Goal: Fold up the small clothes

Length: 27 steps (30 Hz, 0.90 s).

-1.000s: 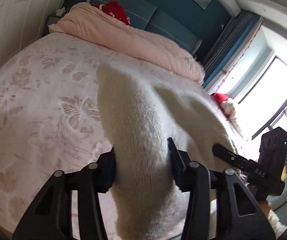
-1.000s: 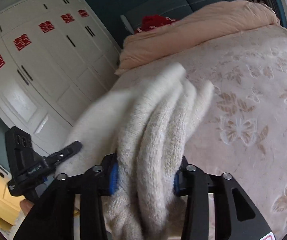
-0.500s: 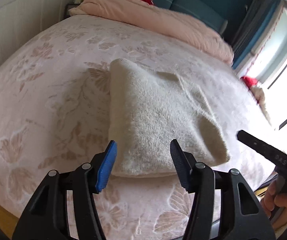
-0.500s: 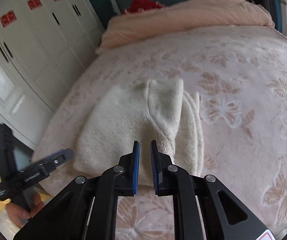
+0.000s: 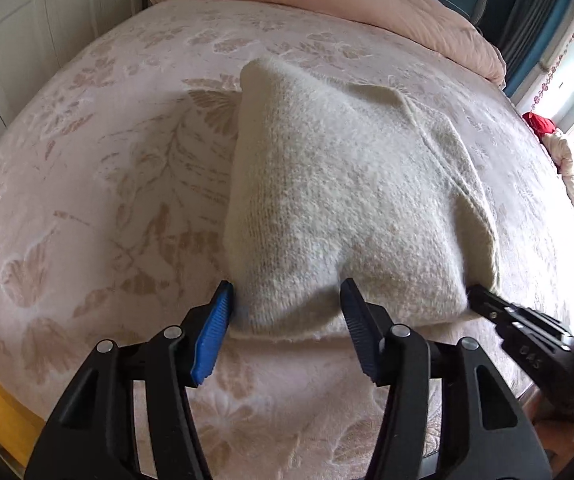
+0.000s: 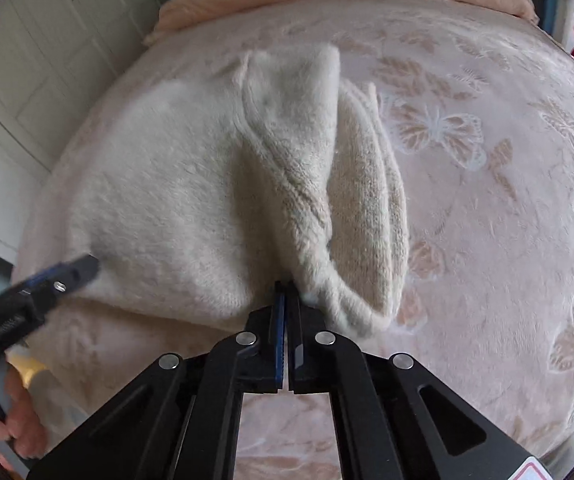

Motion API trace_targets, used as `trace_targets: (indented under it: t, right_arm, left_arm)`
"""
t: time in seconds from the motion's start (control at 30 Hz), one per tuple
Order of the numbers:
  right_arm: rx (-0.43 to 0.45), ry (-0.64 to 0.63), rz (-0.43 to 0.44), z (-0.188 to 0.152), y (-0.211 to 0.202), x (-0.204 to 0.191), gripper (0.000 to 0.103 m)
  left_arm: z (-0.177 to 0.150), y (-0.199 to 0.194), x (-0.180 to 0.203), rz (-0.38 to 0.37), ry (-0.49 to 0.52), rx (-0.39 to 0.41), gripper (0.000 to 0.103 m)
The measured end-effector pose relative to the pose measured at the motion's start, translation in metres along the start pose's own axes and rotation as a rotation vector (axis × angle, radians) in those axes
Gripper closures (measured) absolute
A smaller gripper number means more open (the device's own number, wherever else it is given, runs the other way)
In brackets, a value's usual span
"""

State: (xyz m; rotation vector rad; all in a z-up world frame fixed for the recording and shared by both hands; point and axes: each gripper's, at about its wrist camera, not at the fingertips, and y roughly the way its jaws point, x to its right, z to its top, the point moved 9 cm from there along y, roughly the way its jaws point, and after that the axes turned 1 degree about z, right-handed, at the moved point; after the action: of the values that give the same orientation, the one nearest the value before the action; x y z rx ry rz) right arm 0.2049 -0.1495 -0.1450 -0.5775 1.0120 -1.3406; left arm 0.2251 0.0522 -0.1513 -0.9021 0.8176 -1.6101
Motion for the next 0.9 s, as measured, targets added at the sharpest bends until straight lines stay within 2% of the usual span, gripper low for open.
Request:
trace_targets:
  t: [0.03, 0.1, 0.13, 0.2, 0.33, 0.43, 0.57, 0.8, 0.9]
  right_arm:
    - [0.019, -0.003, -0.001, -0.002, -0.009, -0.001, 0.091]
    - [0.063, -0.008, -0.020, -0.009, -0.025, -0.002, 0.072]
    - [0.096, -0.007, -0.033, -0.015, -0.034, 0.000, 0.061]
    - [0.142, -0.003, -0.061, -0.019, -0.046, 0.006, 0.056]
    - [0.175, 0.019, -0.096, -0.026, -0.057, 0.024, 0.043]
    - [0.190, 0.037, -0.107, -0.038, -0.071, 0.032, 0.041]
    - [0.190, 0.051, -0.100, -0.041, -0.074, 0.039, 0.041]
    - [0.197, 0.069, -0.079, -0.050, -0.082, 0.041, 0.041]
    - [0.217, 0.060, -0.093, -0.058, -0.090, 0.042, 0.037]
  left_arm:
    - [0.000, -0.002, 0.000, 0.010, 0.012, 0.007, 0.049]
    - [-0.002, -0.011, 0.005, 0.022, 0.038, 0.028, 0.048]
    - [-0.004, -0.017, 0.009, 0.022, 0.046, 0.041, 0.044]
    - [-0.007, -0.026, 0.016, 0.041, 0.063, 0.066, 0.038]
    - [-0.014, -0.047, 0.035, 0.066, 0.111, 0.135, 0.027]
    - [-0.021, -0.055, 0.045, 0.083, 0.132, 0.164, 0.024]
    - [-0.031, -0.060, 0.056, 0.097, 0.155, 0.159, 0.024]
    - [-0.037, -0.068, 0.056, 0.107, 0.132, 0.152, 0.021]
    - [-0.042, -0.075, 0.054, 0.117, 0.133, 0.167, 0.015]
